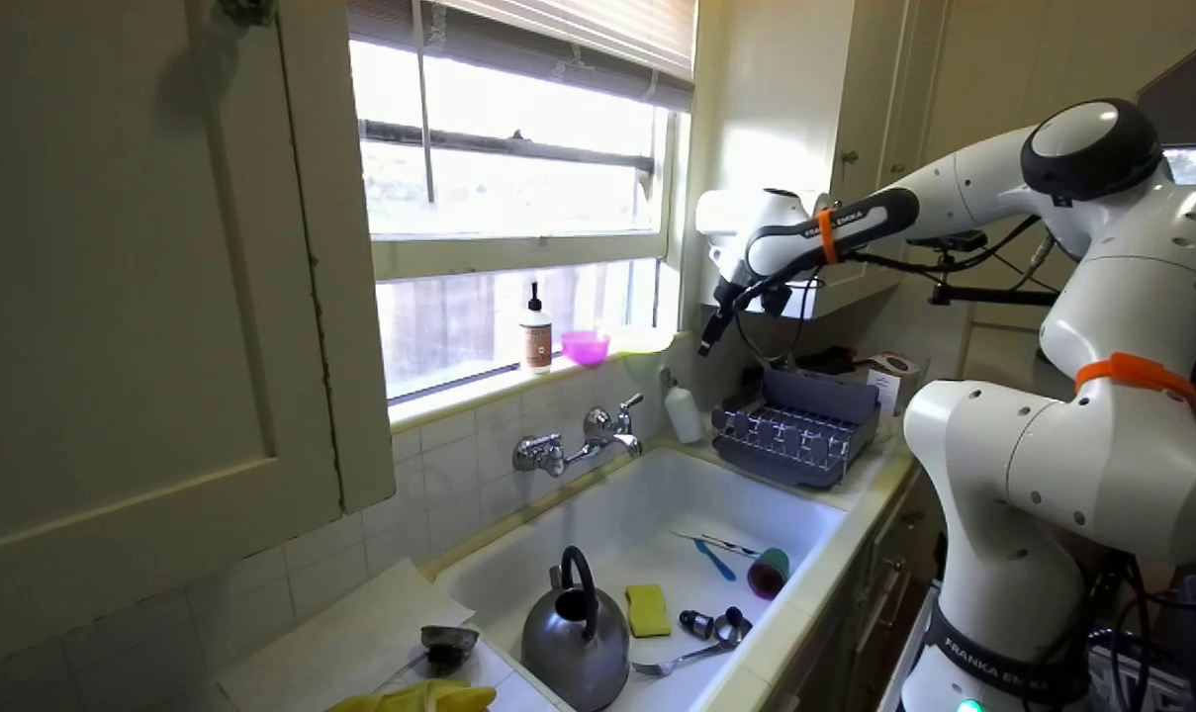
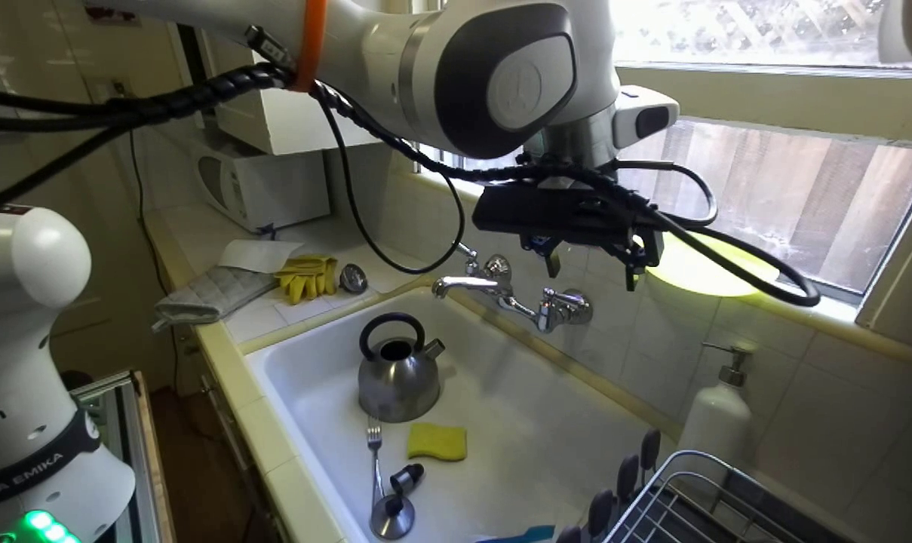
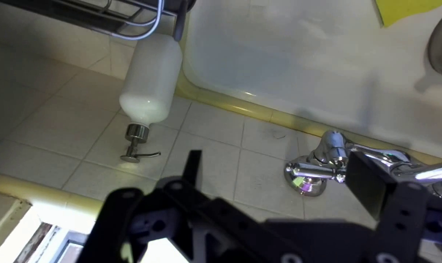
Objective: Put the yellow plate on the windowsill.
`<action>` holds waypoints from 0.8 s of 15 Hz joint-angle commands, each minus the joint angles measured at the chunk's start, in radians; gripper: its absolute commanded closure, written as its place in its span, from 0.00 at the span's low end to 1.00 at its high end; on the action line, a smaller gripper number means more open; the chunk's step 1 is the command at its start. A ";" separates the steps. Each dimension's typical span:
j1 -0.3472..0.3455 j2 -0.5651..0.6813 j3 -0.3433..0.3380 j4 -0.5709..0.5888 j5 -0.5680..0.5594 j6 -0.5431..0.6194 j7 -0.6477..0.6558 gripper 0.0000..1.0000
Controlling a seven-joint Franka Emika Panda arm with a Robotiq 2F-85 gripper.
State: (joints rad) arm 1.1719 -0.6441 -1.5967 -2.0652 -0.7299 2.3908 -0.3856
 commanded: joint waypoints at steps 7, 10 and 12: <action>-0.145 0.171 0.052 -0.146 0.195 0.176 0.045 0.00; -0.193 0.226 0.082 -0.182 0.243 0.264 0.029 0.00; -0.230 0.266 0.109 -0.207 0.272 0.335 0.027 0.00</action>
State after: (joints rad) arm 1.0075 -0.4694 -1.5271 -2.2218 -0.5206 2.6280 -0.3546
